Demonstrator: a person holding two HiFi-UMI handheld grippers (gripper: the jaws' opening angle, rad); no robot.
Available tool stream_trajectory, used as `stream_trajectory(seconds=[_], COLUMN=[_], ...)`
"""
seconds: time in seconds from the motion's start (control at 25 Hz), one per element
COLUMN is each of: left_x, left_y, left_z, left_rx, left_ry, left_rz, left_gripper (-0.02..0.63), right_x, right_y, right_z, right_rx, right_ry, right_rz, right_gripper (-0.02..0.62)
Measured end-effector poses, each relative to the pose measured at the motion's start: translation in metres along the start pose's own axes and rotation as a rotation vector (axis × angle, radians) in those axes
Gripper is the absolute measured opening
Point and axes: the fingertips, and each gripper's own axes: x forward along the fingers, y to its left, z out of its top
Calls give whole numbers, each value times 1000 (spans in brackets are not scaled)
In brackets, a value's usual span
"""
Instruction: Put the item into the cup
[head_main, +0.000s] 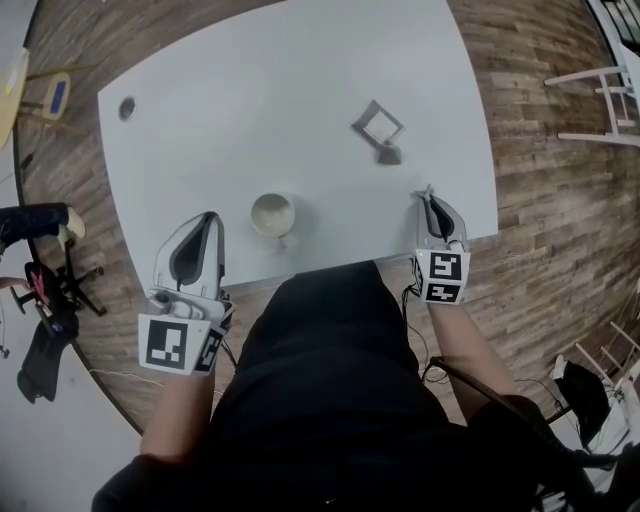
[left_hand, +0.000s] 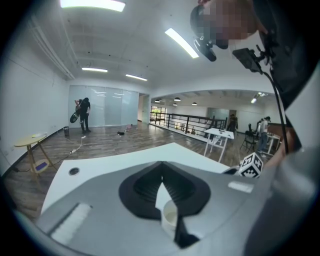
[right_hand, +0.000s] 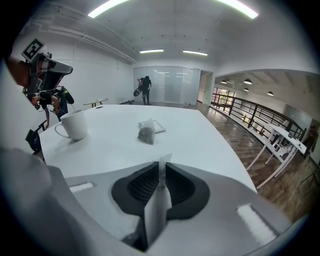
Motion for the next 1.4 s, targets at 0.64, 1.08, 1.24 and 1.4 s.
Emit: stream_trajectory(seconds=[0.64, 1.08, 1.24, 1.4], left_x=[-14, -19, -21, -23], left_y=[6, 13, 14, 17], left_z=[9, 16, 26, 38], left_rx=[-15, -2, 16, 35], left_ry=[-43, -83, -111, -143], left_rz=[21, 36, 41, 46], left_gripper=[-2, -2, -2, -2], right_x=[-3, -6, -6, -8], right_y=[-1, -3, -4, -4], right_z=[11, 31, 40, 53], right_rx=[-16, -32, -34, -35], right_ry=[-33, -72, -95, -126], right_rz=[-11, -23, -29, -33], right_gripper=[29, 28, 28, 26])
